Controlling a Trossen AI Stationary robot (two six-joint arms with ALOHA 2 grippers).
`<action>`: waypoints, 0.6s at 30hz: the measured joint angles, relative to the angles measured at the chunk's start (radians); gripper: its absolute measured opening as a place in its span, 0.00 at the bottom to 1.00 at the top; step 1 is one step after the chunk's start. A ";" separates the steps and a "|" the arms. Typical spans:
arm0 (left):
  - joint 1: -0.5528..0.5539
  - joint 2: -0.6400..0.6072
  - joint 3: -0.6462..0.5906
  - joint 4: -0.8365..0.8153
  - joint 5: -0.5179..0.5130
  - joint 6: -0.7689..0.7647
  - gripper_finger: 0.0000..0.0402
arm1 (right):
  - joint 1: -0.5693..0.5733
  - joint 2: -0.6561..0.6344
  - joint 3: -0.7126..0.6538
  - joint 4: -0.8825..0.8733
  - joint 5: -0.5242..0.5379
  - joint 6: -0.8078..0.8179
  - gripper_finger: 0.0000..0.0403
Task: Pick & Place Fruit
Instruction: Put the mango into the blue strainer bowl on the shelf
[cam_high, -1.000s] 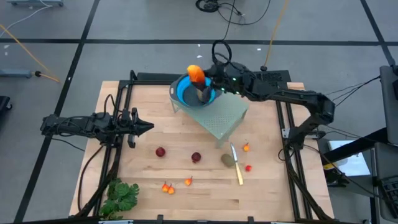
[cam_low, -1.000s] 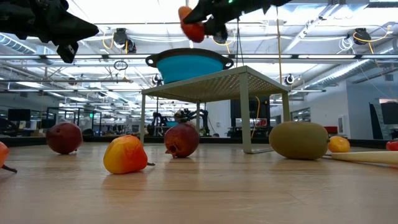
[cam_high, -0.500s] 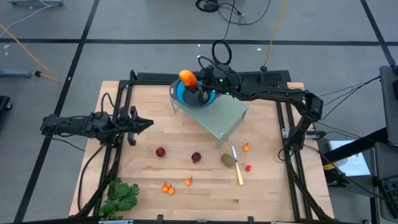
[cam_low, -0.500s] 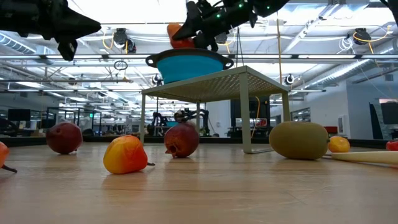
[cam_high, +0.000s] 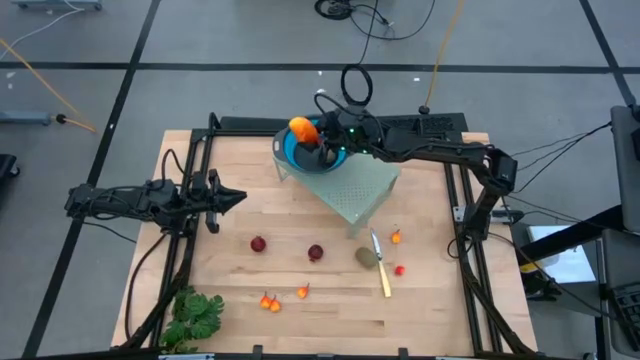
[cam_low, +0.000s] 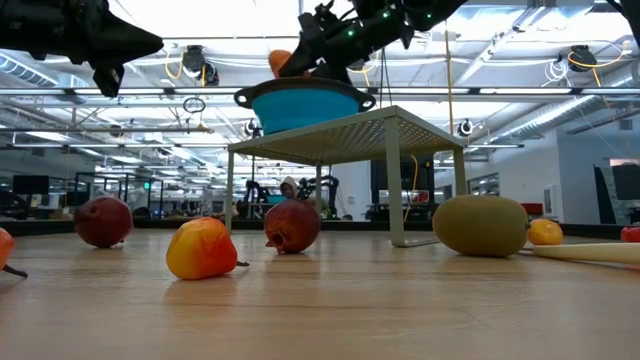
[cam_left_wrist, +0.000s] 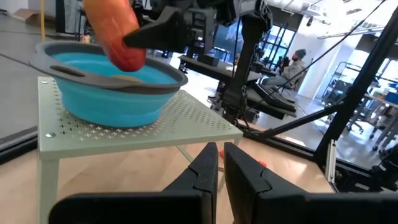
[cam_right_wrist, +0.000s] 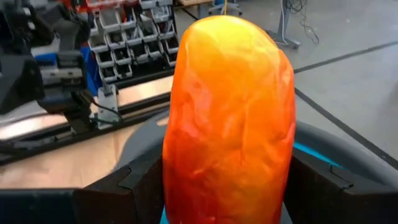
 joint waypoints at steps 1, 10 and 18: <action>0.000 0.000 0.000 0.000 0.000 0.000 0.06 | 0.000 -0.001 0.000 0.000 0.001 0.021 0.61; 0.000 0.000 0.000 0.000 0.000 0.000 0.06 | 0.000 0.000 0.000 -0.001 0.006 0.204 0.61; 0.000 0.000 0.000 0.000 -0.016 -0.001 0.06 | 0.000 0.000 0.000 -0.001 0.003 0.254 0.61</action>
